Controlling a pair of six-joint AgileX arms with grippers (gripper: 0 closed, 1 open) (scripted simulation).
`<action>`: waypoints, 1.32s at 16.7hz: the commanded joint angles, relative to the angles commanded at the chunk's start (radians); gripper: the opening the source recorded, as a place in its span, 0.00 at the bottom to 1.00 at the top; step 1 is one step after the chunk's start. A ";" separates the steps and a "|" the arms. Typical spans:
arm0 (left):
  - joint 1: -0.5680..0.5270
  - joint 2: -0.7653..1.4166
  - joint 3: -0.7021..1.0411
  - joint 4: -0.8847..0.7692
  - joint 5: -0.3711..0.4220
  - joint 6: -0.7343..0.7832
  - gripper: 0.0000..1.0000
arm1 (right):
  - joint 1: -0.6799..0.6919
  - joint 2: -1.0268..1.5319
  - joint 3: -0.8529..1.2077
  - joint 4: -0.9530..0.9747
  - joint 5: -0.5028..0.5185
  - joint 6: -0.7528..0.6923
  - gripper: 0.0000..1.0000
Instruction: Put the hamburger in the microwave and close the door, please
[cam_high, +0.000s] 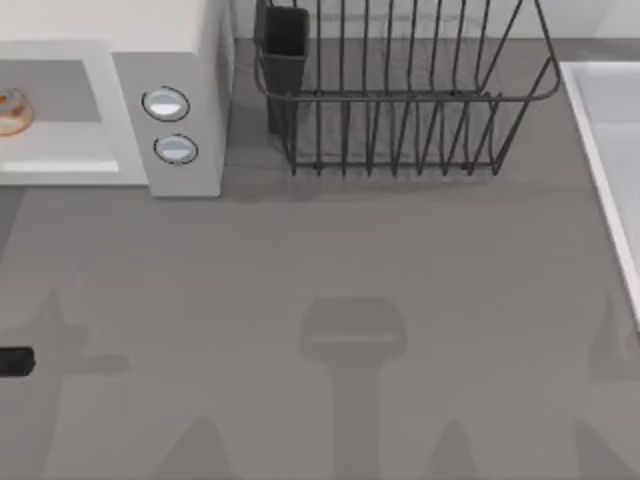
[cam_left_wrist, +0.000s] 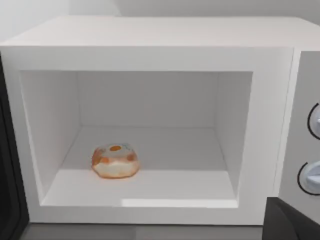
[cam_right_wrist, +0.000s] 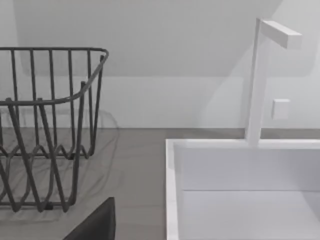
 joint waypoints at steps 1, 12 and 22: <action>0.000 0.035 0.005 0.027 0.001 0.000 0.00 | 0.000 0.000 0.000 0.000 0.000 0.000 1.00; -0.012 0.162 0.016 0.143 -0.014 0.003 0.00 | 0.000 0.000 0.000 0.000 0.000 0.000 1.00; -0.237 0.420 -0.027 0.449 -0.237 0.006 0.00 | 0.000 0.000 0.000 0.000 0.000 0.000 1.00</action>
